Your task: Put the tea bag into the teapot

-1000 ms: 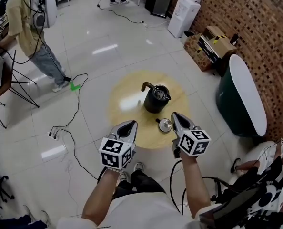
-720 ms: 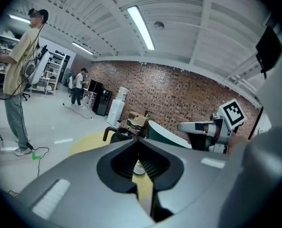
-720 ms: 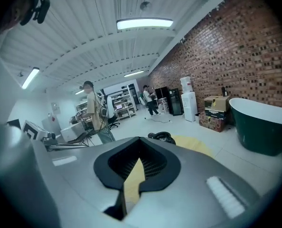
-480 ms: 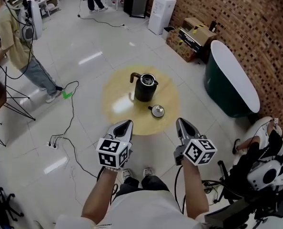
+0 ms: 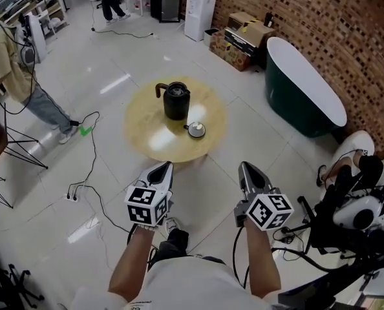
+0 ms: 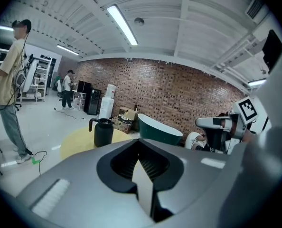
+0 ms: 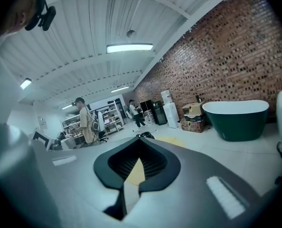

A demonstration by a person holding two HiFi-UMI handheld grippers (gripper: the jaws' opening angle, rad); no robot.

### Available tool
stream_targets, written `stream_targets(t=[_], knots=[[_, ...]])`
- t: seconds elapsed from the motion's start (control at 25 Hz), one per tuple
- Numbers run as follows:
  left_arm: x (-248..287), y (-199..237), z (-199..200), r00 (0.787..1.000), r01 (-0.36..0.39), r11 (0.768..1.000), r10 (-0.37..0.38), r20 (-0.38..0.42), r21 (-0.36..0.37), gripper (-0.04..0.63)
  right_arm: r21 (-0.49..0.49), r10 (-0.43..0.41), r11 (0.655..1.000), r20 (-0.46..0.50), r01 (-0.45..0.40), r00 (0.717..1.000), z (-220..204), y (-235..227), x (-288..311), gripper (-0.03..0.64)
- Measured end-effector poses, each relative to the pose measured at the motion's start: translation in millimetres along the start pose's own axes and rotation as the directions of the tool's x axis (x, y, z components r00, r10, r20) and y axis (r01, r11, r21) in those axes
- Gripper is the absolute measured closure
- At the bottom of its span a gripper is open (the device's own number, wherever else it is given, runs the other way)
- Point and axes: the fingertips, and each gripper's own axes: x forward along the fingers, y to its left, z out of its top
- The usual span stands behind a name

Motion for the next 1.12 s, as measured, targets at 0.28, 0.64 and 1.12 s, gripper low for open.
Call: stream_targets(t=[0.28, 0.64, 1.12], knots=[[-54, -101, -45, 1.0, -0.022, 0.996, 0.022, -0.007, 0.088, 0.583, -0.029, 0.023, 0.999, -0.082, -0.025, 0.996, -61, -20, -109, 0.615], [-159, -137, -85, 0.991, -0.135, 0.99, 0.134, 0.018, 0.048, 0.583, -0.085, 0.195, 0.975, -0.127, -0.206, 0.973, -82, 50, -164, 0.615], [-204, -134, -81, 0.987, -0.146, 0.989, 0.146, 0.073, -0.003, 0.583, -0.12, 0.213, 0.967, -0.106, -0.225, 0.971, -85, 100, -188, 0.615]])
